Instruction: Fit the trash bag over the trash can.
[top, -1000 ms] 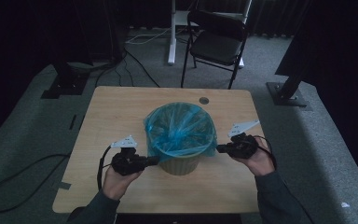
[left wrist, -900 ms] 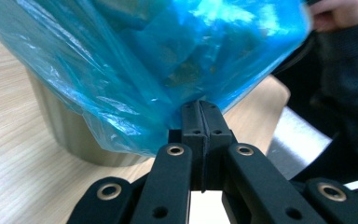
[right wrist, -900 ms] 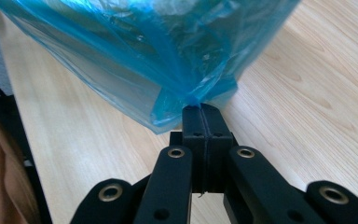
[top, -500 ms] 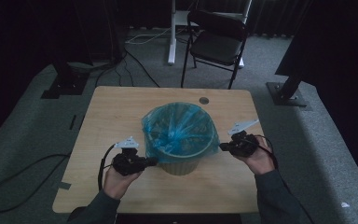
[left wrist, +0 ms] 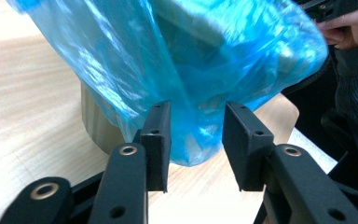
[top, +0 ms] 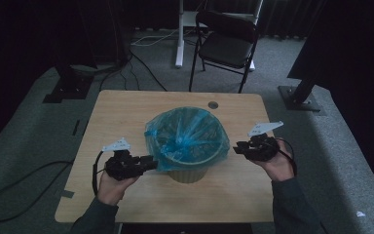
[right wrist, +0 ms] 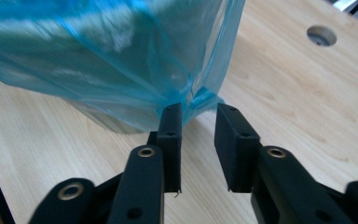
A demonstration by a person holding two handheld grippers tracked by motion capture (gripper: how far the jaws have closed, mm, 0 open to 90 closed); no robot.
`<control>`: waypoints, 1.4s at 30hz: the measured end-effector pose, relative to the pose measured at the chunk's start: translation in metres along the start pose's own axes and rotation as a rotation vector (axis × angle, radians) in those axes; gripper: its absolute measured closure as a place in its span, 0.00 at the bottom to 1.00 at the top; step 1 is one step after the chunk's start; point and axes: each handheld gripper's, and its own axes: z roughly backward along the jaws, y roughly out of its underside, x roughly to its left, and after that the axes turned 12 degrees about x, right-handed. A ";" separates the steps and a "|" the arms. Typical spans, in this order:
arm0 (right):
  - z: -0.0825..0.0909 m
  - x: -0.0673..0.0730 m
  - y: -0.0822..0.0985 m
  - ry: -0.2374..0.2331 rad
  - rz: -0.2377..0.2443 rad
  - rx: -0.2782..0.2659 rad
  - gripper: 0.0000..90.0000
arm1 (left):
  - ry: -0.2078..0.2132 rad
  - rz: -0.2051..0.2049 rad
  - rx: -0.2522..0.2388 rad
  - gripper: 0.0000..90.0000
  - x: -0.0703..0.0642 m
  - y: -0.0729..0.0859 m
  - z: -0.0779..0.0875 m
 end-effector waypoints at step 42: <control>0.016 0.020 -0.033 -0.011 0.050 -0.161 0.76 | -0.135 0.201 -0.071 0.97 0.061 -0.060 -0.022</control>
